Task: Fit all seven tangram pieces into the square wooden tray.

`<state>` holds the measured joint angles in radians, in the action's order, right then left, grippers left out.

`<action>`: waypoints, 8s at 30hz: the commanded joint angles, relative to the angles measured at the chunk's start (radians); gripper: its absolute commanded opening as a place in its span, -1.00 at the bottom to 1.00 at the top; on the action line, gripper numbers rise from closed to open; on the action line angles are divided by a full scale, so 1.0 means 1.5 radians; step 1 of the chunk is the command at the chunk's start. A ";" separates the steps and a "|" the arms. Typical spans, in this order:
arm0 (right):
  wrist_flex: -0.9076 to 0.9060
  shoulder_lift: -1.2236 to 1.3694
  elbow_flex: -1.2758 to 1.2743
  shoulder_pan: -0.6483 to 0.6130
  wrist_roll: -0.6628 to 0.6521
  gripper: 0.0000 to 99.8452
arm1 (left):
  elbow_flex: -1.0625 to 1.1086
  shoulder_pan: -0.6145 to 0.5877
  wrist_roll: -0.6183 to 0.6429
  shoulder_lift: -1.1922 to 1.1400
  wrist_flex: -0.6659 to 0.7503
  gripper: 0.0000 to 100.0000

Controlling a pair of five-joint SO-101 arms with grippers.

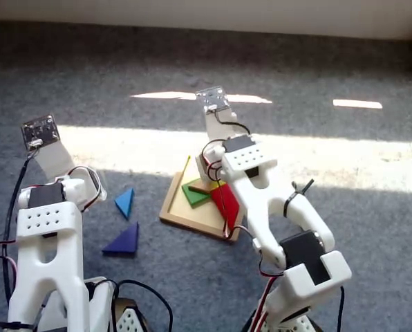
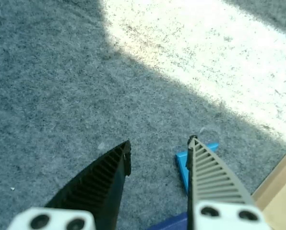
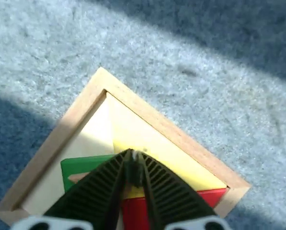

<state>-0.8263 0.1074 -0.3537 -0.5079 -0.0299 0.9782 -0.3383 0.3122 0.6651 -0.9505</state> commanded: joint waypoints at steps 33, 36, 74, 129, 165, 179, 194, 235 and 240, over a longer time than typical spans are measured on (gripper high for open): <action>-0.065 0.037 0.099 -0.050 -0.200 -0.98 | -0.005 -0.010 0.005 0.013 0.008 -0.60; -0.027 0.037 0.094 -0.056 -0.221 -0.98 | -0.005 -0.010 0.005 0.013 0.008 -0.60; -0.035 0.038 0.093 -0.061 -0.318 -0.97 | -0.004 -0.010 0.005 0.012 0.010 -0.60; -0.066 -0.060 -0.075 -0.082 -0.266 -0.98 | -0.004 -0.010 0.005 0.012 0.011 -0.60; -0.125 -0.090 0.095 -0.020 -0.262 -0.98 | -0.004 -0.010 0.005 0.012 0.011 -0.60; -0.240 -0.438 -0.164 0.227 -0.190 -0.96 | -0.004 -0.010 0.005 0.012 0.011 -0.60; -0.239 -0.375 -0.237 0.289 -0.074 -0.51 | -0.003 -0.009 0.004 0.011 0.011 -0.60; -0.098 -0.371 -0.413 0.414 -0.284 -0.75 | 0.044 -0.008 0.004 0.011 0.085 -0.60; -0.098 -0.371 -0.413 0.428 -0.284 -0.75 | 0.044 -0.009 0.004 0.012 0.084 -0.60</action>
<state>-0.9874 -0.4434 -0.9720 0.1074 -0.4442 1.0518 -0.3383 0.3122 0.6651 -0.8370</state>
